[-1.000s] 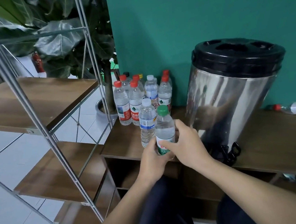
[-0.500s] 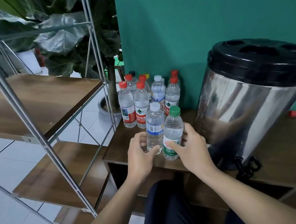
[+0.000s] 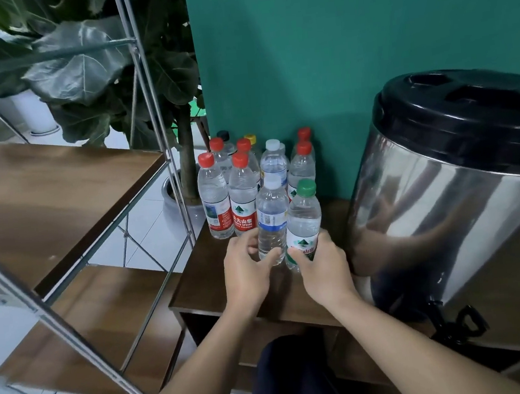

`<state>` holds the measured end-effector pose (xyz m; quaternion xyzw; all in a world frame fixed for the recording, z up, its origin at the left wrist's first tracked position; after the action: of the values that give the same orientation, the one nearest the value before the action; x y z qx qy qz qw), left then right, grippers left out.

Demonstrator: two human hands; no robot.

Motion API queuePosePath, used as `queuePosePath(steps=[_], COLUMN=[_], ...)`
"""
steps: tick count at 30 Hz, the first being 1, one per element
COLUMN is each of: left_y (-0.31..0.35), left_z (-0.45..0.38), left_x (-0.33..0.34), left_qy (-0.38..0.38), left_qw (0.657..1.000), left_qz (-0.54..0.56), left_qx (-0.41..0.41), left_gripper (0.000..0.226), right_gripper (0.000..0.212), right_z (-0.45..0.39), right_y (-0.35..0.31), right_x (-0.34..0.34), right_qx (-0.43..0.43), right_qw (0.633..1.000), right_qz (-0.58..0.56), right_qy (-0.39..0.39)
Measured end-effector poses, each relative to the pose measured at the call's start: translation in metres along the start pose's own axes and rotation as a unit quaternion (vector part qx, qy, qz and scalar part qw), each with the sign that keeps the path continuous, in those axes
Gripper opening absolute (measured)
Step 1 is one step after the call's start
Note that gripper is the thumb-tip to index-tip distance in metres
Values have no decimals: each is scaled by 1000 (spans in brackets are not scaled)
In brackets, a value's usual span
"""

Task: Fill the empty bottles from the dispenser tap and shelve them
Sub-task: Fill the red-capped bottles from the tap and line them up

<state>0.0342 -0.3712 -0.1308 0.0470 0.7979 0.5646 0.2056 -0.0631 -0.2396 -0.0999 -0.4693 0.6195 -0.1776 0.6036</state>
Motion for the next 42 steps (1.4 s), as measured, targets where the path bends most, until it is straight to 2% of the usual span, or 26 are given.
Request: queuePosePath(steps=[7,10,16,21,26,31,35,37,40,42], left_y=[0,-1,-8,-7,4,31,64,90,132,161], left_z=[-13,-14,-11,-7,3,44,78,95,123,140], left_x=[27,36,50,48,32,5,-10,-12,-7,3], left_qy=[23,19,18,2,-3,-49,-57,-65,-96,-129], left_qw=[1000,999,998,998,1000,998,994,990,983,977], left_qz=[5,46,56,47,24,38,91,120,144,151], left_qx=[-1,-12,-24,-34,-16,14,13,22,58,84], left_gripper=[52,58,69,72,46,24,15,16,17,19], right_gripper=[29,25,14,25,49,53,20,12,24,28], right_z=[-34,-41,-55,-53,-31,6,36,54,75,83], right_y=[-2,-4,-6,-7,-10,-16,-25,-32,-37,-34], right_x=[21,32,41,40,16,-23,-68,-97,-149,-190], right_qx=[29,40,59,79,82,28,-44,-89,-152,-163], right_qw=[999,997,996,996,996,995,990,985,976,973], right_qz=[-19,-20,-12,-18,-33,-78,-131,-145,-153,-164], right_qy=[39,58,59,27,-10,-52,-27,-15,13,26])
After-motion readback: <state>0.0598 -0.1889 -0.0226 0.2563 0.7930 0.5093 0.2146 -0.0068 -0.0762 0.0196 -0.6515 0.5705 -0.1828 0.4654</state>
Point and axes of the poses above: each hand's wrist, its own z-axis away from the middle knuckle, its own x-axis out of the palm, y = z × x, the point moved 1 cm from there along -z, towards the middle knuckle, and after that the axes turned 9 degrees about y, right-handed, at the moved point
